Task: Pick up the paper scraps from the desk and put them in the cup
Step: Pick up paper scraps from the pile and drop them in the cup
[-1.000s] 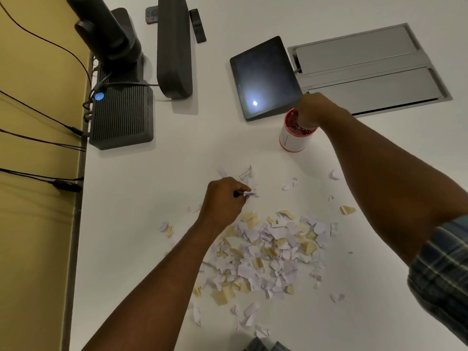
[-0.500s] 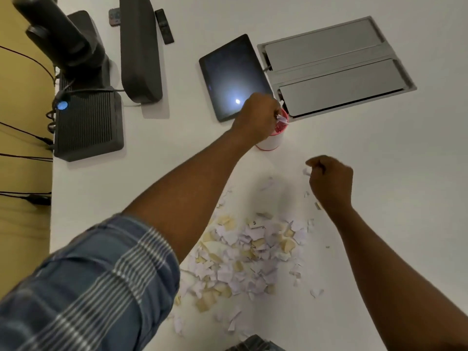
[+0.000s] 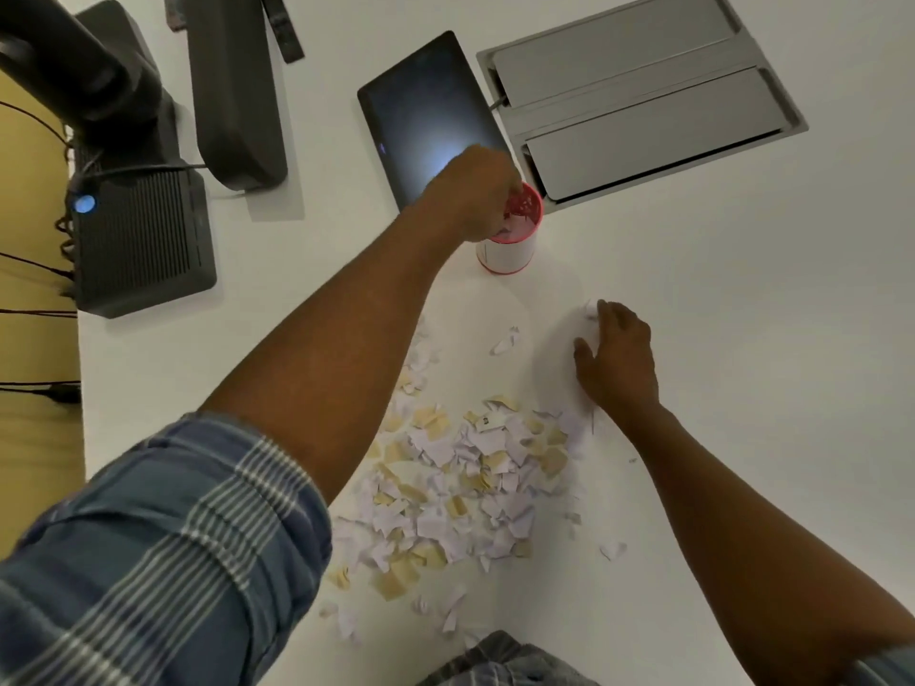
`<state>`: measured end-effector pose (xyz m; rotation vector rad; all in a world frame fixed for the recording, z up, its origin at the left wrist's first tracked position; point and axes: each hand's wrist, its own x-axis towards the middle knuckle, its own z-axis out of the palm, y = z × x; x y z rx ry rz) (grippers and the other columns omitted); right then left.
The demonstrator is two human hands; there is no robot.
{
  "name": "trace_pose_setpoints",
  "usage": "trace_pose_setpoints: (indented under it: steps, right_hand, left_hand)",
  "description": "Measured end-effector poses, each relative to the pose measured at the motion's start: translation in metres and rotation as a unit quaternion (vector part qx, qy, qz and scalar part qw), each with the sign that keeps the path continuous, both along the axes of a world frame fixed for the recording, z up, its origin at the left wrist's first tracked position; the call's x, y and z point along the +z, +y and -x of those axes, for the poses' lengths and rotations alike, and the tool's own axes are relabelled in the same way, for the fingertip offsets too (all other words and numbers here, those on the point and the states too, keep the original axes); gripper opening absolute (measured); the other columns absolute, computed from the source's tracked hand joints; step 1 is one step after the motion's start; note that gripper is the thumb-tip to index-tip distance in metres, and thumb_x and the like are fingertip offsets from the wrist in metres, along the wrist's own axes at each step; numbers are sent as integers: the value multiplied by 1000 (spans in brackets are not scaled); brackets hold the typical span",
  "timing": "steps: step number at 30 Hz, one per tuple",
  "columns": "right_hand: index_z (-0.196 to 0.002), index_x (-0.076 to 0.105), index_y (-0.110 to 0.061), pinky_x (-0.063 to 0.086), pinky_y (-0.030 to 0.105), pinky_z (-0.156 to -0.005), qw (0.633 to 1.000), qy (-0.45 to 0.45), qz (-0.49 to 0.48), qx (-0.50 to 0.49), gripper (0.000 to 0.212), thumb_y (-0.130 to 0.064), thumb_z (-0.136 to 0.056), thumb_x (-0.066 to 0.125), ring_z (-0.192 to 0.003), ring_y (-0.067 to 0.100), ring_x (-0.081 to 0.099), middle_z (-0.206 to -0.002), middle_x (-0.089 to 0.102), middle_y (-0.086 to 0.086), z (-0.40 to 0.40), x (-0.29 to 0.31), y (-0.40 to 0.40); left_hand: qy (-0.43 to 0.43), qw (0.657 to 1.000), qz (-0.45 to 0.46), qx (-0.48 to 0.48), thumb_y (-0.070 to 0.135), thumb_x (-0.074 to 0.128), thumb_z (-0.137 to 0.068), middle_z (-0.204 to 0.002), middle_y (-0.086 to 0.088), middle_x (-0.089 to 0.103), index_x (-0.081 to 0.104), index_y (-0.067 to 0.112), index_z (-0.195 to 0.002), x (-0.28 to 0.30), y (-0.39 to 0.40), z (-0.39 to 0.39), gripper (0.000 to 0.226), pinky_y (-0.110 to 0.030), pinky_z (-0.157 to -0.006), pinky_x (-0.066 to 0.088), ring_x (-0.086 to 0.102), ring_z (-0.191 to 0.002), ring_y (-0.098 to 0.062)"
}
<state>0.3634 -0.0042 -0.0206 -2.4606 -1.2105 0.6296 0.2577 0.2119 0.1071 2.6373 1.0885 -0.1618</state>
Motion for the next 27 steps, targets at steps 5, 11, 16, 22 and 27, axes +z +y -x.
trace_pose_setpoints:
  steps: [5,11,16,22,27]
  right_hand:
    - [-142,37,-7,31,41,-109,997,11,4,81,58,-31,-92,54,-134,30,31,-147,37,13,35,-3,16]
    - [-144,34,-11,34,37,-108,978,19,5,210,63,-38,-91,56,-133,27,32,-146,38,9,86,-4,28]
    - [-149,20,-16,33,40,-109,962,21,24,270,87,-50,-83,65,-138,27,24,-154,22,9,116,-1,50]
    - [-152,7,-19,31,45,-110,919,-19,66,388,110,-55,-71,73,-141,33,16,-157,12,11,142,0,74]
    - [-137,41,-17,46,39,-92,892,-57,36,448,64,-38,-83,68,-128,31,32,-144,33,12,155,-3,64]
  left_hand:
    - [-151,977,17,147,7,52,-88,-118,-6,66,65,18,-116,-21,-24,81,33,-37,-95,49,59,-110,-26]
    - [-60,969,95,219,25,60,-88,-138,-13,48,49,16,-135,-85,-83,187,49,-41,-107,36,43,-128,-31]
    - [49,959,186,210,54,72,-72,-158,-10,0,17,33,-148,-113,-111,214,96,-53,-114,20,-1,-144,-35]
    - [57,976,92,190,53,71,-72,-153,-10,19,36,27,-140,-121,-121,214,81,-45,-105,36,21,-138,-31]
    - [-38,976,70,201,24,61,-88,-125,-9,47,61,14,-114,-120,-129,212,28,-38,-83,50,47,-109,-27]
